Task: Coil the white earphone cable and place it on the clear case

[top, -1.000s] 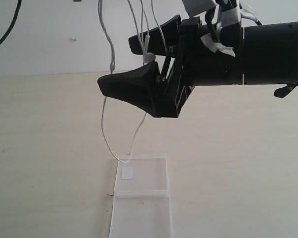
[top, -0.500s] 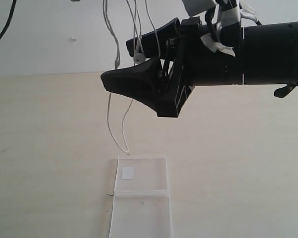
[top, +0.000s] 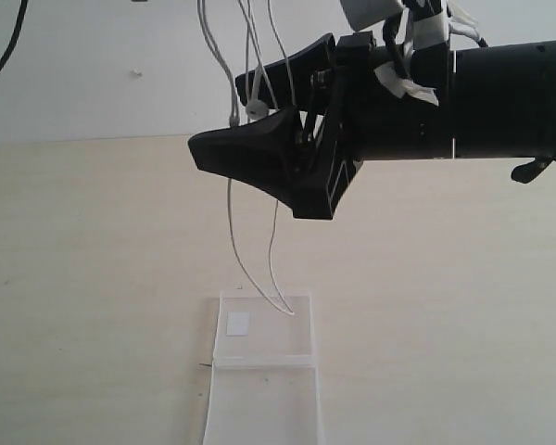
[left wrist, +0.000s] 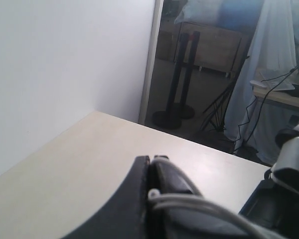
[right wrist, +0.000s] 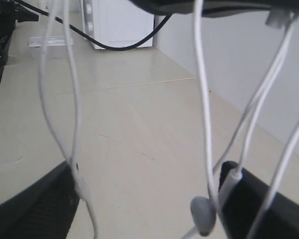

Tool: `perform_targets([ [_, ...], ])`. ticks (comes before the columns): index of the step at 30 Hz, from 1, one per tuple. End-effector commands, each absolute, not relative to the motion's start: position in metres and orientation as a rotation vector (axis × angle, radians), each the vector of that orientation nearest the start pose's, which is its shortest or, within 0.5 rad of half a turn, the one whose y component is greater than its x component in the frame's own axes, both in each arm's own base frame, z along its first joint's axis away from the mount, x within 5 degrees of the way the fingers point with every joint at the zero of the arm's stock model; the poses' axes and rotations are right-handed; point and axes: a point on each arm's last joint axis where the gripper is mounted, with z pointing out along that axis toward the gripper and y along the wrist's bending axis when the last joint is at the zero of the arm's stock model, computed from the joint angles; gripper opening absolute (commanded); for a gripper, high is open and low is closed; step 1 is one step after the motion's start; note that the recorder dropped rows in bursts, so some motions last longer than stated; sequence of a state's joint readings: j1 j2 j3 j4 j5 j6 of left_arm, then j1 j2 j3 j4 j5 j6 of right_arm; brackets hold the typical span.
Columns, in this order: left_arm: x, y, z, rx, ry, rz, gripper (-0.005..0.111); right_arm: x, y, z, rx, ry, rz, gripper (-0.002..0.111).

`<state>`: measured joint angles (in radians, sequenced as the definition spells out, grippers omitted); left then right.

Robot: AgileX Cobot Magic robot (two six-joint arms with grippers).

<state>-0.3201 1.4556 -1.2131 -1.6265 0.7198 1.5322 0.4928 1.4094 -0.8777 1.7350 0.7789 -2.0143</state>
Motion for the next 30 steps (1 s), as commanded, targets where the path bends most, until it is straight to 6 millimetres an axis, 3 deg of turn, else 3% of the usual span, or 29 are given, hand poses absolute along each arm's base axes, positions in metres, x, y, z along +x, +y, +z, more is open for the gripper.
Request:
perform_targets([
  [1,0.288,-0.160,0.390,0.690,1.554,-0.944,0.000,0.227,0.193,0.301,-1.109,1.498,0.915,0.073],
  [19,0.289,-0.160,0.396,0.627,1.530,-0.998,0.000,0.227,0.193,0.301,-1.109,1.498,0.915,0.073],
  [25,0.289,-0.160,0.413,0.635,1.477,-0.989,0.000,0.227,0.193,0.301,-1.109,1.498,0.915,0.073],
  [30,0.289,-0.161,0.414,0.630,1.479,-0.999,0.000,0.227,0.193,0.301,-1.109,1.498,0.915,0.073],
])
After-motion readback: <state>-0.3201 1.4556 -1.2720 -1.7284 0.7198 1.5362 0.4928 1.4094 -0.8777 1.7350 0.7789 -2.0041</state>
